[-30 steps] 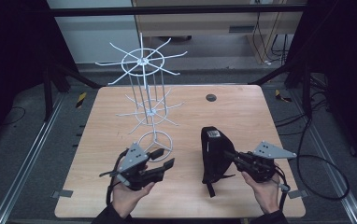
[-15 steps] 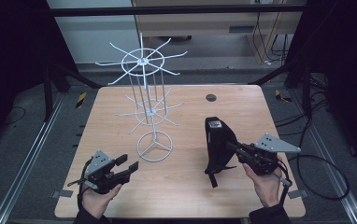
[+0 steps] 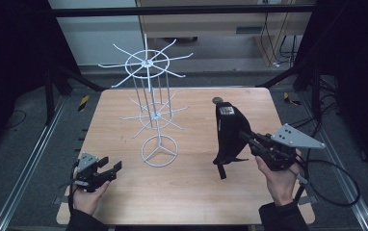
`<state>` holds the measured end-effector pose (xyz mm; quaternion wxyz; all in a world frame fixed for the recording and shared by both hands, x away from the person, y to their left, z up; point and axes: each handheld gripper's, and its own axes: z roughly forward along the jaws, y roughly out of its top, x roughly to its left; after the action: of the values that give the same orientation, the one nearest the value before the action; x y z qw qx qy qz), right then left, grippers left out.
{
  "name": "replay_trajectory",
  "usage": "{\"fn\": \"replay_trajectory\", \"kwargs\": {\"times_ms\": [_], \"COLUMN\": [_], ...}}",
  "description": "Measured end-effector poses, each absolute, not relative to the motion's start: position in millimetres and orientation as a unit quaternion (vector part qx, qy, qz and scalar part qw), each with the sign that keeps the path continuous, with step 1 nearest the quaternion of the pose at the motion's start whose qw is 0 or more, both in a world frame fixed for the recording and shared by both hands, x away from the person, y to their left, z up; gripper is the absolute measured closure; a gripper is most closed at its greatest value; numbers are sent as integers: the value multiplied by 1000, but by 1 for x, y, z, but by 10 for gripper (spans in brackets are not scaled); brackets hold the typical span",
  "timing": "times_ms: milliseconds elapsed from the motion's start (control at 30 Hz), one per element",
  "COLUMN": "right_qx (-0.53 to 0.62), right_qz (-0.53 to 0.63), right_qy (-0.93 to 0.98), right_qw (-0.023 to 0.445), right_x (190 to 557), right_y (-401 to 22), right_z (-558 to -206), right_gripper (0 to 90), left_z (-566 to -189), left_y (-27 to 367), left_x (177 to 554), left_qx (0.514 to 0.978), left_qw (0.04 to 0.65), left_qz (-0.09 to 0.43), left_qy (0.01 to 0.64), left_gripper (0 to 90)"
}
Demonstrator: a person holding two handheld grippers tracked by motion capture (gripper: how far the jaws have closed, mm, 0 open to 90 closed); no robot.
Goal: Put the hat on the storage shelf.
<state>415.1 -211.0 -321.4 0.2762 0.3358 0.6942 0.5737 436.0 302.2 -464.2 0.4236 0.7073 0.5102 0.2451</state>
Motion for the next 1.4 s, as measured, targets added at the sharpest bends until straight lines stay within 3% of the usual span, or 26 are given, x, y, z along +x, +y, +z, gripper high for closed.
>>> {"fn": "replay_trajectory", "kwargs": {"times_ms": [667,1400], "right_qx": [308,283], "right_qz": [588,580], "right_qy": [673,689], "right_qw": [326,330], "right_x": [423,440], "right_y": [-178,-127], "right_z": [-247,-222], "right_gripper": [847,845], "left_z": [-471,-472], "left_y": [312,312], "left_x": [442,443], "left_qx": [702,706], "left_qw": [406,399], "left_qz": [252,251], "left_qy": [529,528], "left_gripper": [364,362]}}
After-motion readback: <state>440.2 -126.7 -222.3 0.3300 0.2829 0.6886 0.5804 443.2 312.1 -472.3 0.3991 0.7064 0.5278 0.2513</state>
